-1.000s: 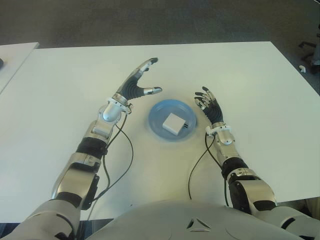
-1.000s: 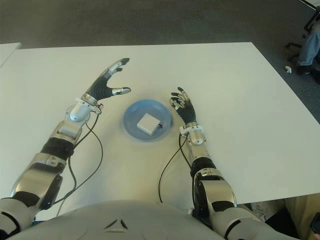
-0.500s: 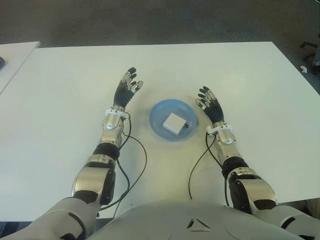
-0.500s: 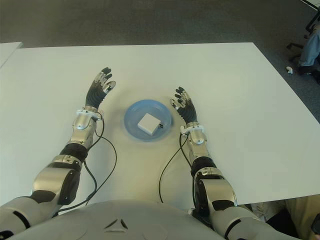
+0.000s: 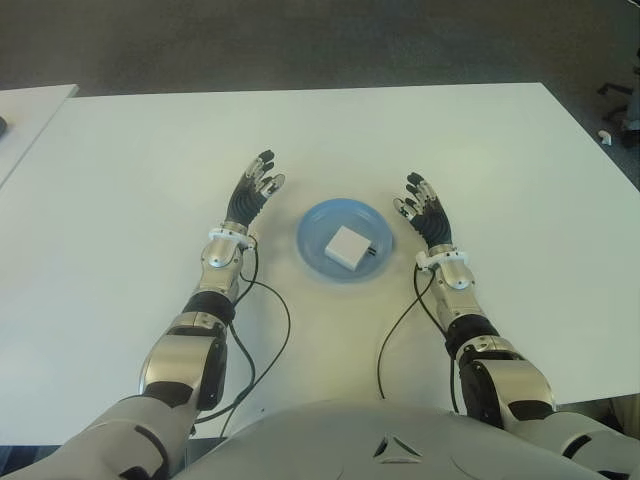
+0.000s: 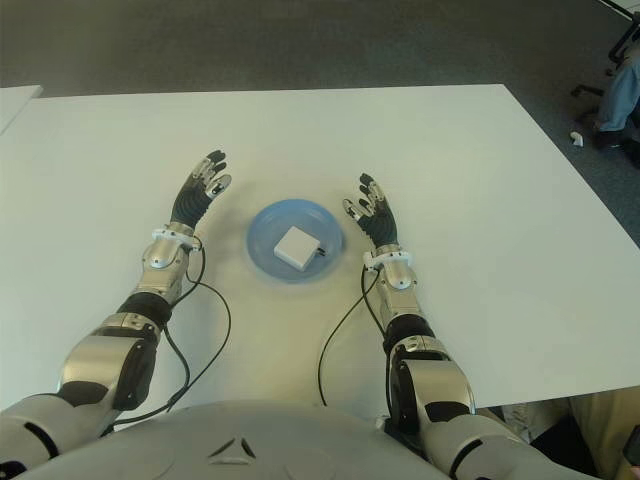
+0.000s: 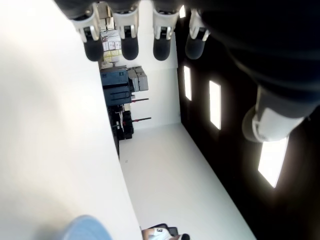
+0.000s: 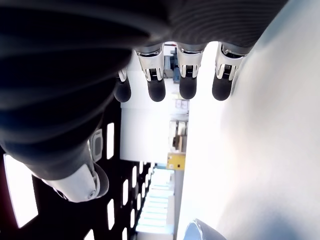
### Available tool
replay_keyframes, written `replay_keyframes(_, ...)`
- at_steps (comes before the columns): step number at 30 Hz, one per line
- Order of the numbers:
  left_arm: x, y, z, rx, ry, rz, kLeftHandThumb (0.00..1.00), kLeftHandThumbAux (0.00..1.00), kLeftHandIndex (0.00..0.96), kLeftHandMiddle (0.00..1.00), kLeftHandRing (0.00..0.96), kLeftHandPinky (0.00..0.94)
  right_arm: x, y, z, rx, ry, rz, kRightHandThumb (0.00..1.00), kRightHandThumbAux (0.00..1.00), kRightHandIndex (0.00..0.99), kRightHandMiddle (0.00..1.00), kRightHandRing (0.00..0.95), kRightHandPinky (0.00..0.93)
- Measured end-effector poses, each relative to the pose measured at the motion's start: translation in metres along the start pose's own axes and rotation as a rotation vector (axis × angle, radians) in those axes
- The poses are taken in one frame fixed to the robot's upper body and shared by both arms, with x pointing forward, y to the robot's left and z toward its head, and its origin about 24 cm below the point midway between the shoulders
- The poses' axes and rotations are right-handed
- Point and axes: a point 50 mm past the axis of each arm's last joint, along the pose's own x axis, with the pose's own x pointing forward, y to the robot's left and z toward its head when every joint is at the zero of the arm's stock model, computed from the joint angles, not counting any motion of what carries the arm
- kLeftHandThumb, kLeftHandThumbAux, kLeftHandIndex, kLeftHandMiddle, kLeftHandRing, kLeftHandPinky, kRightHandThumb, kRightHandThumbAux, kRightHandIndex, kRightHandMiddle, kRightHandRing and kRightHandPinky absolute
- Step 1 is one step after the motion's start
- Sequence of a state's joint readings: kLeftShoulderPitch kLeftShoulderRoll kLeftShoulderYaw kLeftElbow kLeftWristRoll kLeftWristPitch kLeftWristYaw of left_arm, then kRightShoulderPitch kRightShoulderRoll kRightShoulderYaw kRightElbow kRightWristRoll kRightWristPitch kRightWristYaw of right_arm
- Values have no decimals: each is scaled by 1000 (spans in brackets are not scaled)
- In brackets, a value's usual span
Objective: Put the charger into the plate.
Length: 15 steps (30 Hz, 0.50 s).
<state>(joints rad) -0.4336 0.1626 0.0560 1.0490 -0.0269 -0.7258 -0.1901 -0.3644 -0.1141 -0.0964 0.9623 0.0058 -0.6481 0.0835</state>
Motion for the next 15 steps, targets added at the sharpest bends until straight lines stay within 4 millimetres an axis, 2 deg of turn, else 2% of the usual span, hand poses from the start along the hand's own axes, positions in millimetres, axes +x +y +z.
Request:
replay_keyframes(7, -13, -10, -14, 29, 53, -35, 0, 431, 0, 0, 0, 0, 0, -1, 0, -1, 5, -1, 96, 684, 0, 1, 6, 1)
replay_keyframes(15, -18, -14, -17, 43, 58, -44, 0, 420, 0, 0, 0, 0, -1, -1, 0, 0, 11, 1, 105, 685, 0, 0, 5, 6)
